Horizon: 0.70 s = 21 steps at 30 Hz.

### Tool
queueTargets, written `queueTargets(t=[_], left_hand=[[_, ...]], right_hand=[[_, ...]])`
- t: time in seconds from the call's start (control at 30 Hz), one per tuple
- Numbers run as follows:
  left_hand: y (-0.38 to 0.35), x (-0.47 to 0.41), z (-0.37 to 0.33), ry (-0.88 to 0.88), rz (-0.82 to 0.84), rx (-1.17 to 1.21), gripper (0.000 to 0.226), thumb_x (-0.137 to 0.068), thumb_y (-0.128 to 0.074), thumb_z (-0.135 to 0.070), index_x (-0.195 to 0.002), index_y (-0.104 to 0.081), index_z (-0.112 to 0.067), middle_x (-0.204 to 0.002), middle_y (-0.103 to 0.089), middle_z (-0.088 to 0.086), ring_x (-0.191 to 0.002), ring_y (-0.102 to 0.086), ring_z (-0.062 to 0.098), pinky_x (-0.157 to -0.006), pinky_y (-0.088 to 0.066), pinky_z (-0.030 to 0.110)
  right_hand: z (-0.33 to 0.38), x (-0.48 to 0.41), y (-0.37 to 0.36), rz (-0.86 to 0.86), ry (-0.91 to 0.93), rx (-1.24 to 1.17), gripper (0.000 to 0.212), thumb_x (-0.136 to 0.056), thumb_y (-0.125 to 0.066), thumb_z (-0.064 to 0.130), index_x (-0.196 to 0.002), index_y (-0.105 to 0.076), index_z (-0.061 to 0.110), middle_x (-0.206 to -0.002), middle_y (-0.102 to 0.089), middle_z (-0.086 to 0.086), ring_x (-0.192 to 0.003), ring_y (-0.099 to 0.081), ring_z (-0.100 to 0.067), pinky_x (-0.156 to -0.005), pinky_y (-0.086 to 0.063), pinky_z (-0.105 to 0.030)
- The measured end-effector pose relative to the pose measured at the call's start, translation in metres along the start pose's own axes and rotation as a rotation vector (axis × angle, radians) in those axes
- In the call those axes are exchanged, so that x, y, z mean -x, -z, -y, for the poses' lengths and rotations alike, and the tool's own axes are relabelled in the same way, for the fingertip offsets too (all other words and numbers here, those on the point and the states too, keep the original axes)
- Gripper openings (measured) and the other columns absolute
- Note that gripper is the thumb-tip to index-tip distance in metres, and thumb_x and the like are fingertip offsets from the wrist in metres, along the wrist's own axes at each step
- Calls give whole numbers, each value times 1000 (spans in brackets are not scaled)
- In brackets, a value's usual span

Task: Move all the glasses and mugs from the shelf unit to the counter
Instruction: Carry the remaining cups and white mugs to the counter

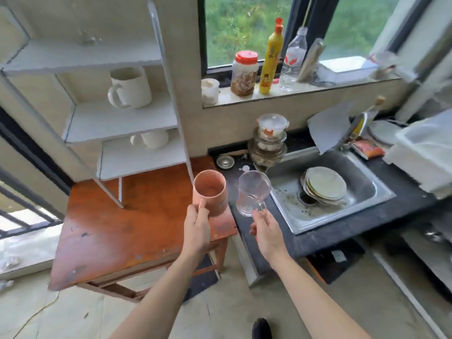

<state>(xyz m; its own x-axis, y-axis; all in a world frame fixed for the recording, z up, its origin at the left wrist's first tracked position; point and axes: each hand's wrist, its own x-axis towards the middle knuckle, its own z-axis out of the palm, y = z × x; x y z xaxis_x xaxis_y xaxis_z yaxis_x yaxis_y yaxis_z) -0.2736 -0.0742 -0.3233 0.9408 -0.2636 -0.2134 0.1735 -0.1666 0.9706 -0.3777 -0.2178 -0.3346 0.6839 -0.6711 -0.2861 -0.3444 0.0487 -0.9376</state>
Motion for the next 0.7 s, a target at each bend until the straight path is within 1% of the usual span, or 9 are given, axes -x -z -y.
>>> queueTargets(t=[0.1,0.2,0.3,0.4,0.47,0.53,0.57,0.63,0.7], left_hand=[[-65,22,-18,-37,129,0,34,-97,-42,-40,-102,-54,-9,-104,-63,9,-101,-58,27,-83,-47,39],[-134,50,-36,-109,265,-45,43,-88,-39,-44,-97,-50,-3,-94,-55,9,-94,-52,26,-88,-44,48],[-212,90,-50,-161,415,-47,27,-86,-40,-39,-87,-50,-14,-87,-50,2,-87,-45,20,-82,-41,42],[-301,144,-56,-177,548,-36,15,-84,-42,-36,-81,-50,-23,-84,-51,-3,-83,-44,17,-77,-37,38],[-356,179,-58,-205,618,-44,19,-85,-41,-41,-83,-51,-24,-86,-52,-3,-81,-46,14,-76,-39,35],[-414,220,-60,-240,695,-59,23,-90,-41,-45,-81,-50,-25,-84,-51,-3,-76,-46,9,-72,-40,28],[-441,240,-60,-255,727,-65,24,-93,-41,-43,-79,-49,-26,-82,-50,-4,-72,-45,7,-68,-39,25],[-485,271,-61,-247,794,-74,27,-100,-42,-37,-77,-47,-23,-78,-48,-3,-71,-44,10,-65,-37,28],[-528,303,-62,-242,868,-95,30,-103,-42,-32,-78,-45,-16,-78,-47,2,-71,-41,15,-65,-33,33]], right_hand=[[-5,9,70,-155,-13,-60,30,-103,-53,39,-81,-56,20,-66,-54,11,-65,-57,-7,-88,-52,-51],[-12,26,144,-286,21,-84,29,-104,-52,37,-85,-59,16,-63,-57,15,-60,-56,1,-80,-52,-40],[-23,47,227,-444,62,-142,28,-105,-52,30,-83,-56,15,-64,-56,12,-61,-55,-4,-68,-48,-25],[-47,73,320,-585,55,-173,30,-105,-53,27,-78,-52,16,-60,-51,15,-58,-52,-2,-66,-47,-26],[-60,92,380,-663,62,-180,32,-103,-55,30,-74,-47,17,-63,-46,13,-60,-50,-5,-66,-47,-25],[-75,114,446,-739,72,-194,33,-92,-54,42,-74,-45,17,-67,-45,7,-63,-50,-10,-65,-47,-20],[-81,124,478,-775,61,-185,34,-87,-53,48,-73,-45,17,-67,-47,6,-64,-52,-13,-66,-49,-24],[-89,143,533,-845,17,-153,40,-82,-50,58,-73,-47,18,-65,-50,6,-68,-56,-19,-77,-50,-41],[-99,163,585,-924,-25,-145,50,-78,-44,70,-73,-47,20,-65,-52,6,-72,-61,-25,-80,-50,-46]])
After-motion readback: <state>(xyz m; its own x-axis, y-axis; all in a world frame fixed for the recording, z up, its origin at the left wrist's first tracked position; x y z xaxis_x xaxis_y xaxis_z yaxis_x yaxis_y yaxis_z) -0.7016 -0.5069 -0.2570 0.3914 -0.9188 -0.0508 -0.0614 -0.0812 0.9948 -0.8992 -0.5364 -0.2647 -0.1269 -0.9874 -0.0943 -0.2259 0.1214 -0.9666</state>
